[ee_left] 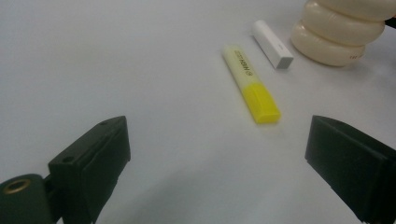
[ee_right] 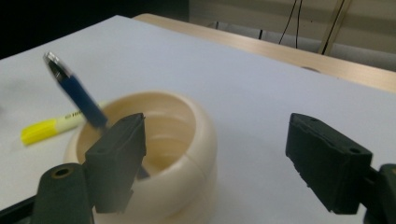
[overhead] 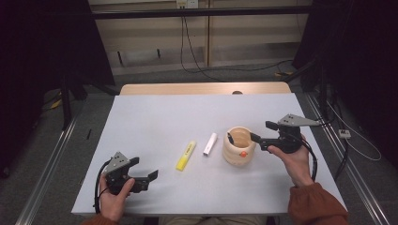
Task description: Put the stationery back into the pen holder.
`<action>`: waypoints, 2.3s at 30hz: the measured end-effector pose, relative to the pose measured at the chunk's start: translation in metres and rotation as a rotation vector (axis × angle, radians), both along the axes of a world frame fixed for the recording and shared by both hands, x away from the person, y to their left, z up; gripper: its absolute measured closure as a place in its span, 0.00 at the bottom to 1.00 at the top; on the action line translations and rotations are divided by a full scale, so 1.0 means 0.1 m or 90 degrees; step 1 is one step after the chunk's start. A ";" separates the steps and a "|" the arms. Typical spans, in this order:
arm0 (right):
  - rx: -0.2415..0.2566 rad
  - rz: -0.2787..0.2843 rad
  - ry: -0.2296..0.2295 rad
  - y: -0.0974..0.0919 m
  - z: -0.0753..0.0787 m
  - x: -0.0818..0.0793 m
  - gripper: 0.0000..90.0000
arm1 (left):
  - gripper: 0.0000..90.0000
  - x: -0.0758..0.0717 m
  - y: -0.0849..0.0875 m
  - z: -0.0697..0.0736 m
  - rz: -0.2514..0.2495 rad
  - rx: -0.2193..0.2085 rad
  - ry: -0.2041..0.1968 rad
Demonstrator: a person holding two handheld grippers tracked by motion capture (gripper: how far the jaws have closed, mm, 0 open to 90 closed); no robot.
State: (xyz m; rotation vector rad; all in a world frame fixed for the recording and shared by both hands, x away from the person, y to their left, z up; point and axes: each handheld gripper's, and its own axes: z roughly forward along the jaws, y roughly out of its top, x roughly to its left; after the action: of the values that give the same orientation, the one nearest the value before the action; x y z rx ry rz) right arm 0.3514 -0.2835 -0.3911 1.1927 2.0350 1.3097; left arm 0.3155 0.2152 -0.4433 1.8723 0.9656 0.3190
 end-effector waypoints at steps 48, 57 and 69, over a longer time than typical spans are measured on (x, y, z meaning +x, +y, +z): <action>-0.028 0.011 0.072 -0.06 -0.45 -0.69 0.14 | 0.08 0.39 -0.77 0.14 -0.009 0.077 -0.019; -0.030 0.011 0.079 -0.07 -0.47 -0.68 0.15 | 0.10 0.72 -1.09 0.11 -0.037 0.116 0.040; -0.032 0.012 0.080 -0.07 -0.48 -0.67 0.15 | 0.14 0.68 -1.14 0.01 -0.043 0.163 0.101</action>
State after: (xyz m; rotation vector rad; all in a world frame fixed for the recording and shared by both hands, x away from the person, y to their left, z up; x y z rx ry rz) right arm 0.2843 -0.2904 -0.4393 1.2646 2.1600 1.2115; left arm 0.3836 0.1011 -0.4425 2.1850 1.0017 0.2657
